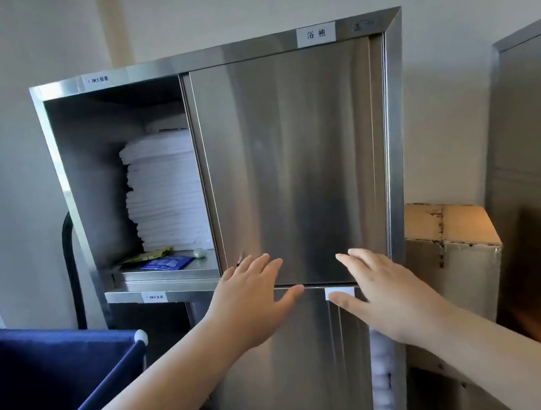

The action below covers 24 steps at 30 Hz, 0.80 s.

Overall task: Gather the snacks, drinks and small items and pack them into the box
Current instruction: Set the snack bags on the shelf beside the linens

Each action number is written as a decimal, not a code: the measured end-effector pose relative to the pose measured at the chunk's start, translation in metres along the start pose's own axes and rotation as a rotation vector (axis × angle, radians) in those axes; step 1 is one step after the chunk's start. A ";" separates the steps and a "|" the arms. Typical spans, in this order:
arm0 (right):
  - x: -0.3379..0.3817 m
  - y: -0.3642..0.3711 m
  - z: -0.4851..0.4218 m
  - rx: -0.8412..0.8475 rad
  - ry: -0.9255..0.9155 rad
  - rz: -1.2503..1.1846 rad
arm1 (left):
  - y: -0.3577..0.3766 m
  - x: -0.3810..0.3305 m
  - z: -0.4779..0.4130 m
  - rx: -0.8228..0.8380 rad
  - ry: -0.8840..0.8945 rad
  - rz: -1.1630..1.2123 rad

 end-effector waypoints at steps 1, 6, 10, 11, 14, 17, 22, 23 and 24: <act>0.004 0.003 -0.006 0.004 -0.019 0.003 | 0.000 0.004 0.000 0.000 -0.004 -0.003; 0.031 0.027 -0.044 -0.001 -0.097 0.028 | 0.009 0.041 -0.001 -0.004 -0.038 -0.049; 0.058 0.053 -0.081 0.010 -0.146 0.022 | 0.020 0.085 -0.008 -0.031 -0.072 -0.079; 0.066 0.061 -0.091 0.014 -0.160 0.012 | 0.024 0.097 -0.010 -0.043 -0.080 -0.074; 0.090 0.086 -0.126 0.034 -0.192 0.009 | 0.038 0.136 -0.018 -0.061 -0.099 -0.075; 0.117 0.110 -0.167 0.051 -0.229 0.030 | 0.052 0.184 -0.027 -0.064 -0.116 -0.100; 0.179 0.146 -0.246 0.065 -0.285 0.034 | 0.070 0.280 -0.037 -0.059 -0.168 -0.143; 0.192 0.153 -0.261 0.070 -0.295 0.026 | 0.073 0.299 -0.040 -0.061 -0.177 -0.153; 0.205 0.161 -0.276 0.078 -0.302 0.017 | 0.075 0.318 -0.043 -0.058 -0.184 -0.168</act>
Point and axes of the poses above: each hand's wrist, its own z-axis away from the middle knuckle, its own y-axis out of the palm, x = y × z, the point moved 6 cm from there along -z, towards the middle knuckle, and after that the axes turned 7 degrees about y, right-handed, at the moved point
